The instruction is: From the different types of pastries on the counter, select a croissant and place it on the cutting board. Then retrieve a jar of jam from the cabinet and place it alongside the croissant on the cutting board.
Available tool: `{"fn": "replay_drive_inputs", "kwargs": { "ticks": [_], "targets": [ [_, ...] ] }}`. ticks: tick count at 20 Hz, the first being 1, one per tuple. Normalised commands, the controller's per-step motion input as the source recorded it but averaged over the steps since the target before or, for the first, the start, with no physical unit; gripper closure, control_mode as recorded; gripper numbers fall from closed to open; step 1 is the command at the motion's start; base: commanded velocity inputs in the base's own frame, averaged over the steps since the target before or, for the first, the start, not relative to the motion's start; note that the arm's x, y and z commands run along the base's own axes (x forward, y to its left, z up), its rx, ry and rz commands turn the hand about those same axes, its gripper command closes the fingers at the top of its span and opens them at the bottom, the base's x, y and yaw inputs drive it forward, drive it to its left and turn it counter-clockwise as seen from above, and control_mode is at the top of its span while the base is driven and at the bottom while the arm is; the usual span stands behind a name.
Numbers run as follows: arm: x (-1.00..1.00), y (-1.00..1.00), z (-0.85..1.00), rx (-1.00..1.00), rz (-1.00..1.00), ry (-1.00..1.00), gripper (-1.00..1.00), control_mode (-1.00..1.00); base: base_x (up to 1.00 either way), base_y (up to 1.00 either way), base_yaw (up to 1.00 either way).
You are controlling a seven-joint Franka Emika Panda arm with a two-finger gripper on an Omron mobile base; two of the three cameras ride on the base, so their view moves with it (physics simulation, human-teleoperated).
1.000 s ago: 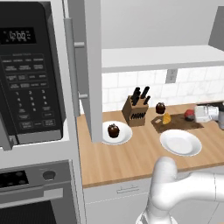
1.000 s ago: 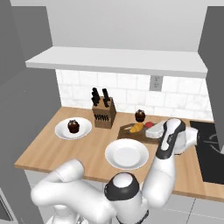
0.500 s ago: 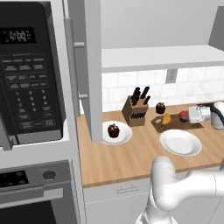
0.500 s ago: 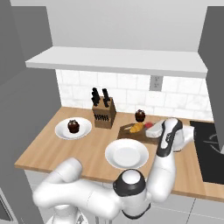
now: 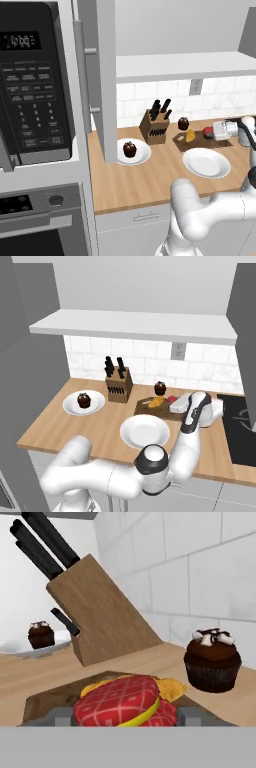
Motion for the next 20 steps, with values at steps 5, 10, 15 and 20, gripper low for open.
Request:
{"fn": "replay_drive_inputs", "kwargs": {
  "ticks": [5,10,15,20],
  "targets": [
    [0.43,-0.11,-0.09,0.0,0.04,0.0,1.0,-1.0,0.0,0.0,0.0],
    [0.32,-0.04,-0.04,0.0,0.01,0.02,1.0,-1.0,0.0,0.0,0.0],
    [0.19,0.0,-0.22,0.0,0.0,0.08,-1.0,-1.0,0.0,0.0,0.0],
    [0.0,-0.02,-0.14,0.0,0.01,0.02,-1.0,-1.0,0.0,0.0,0.0]
  ]
}}
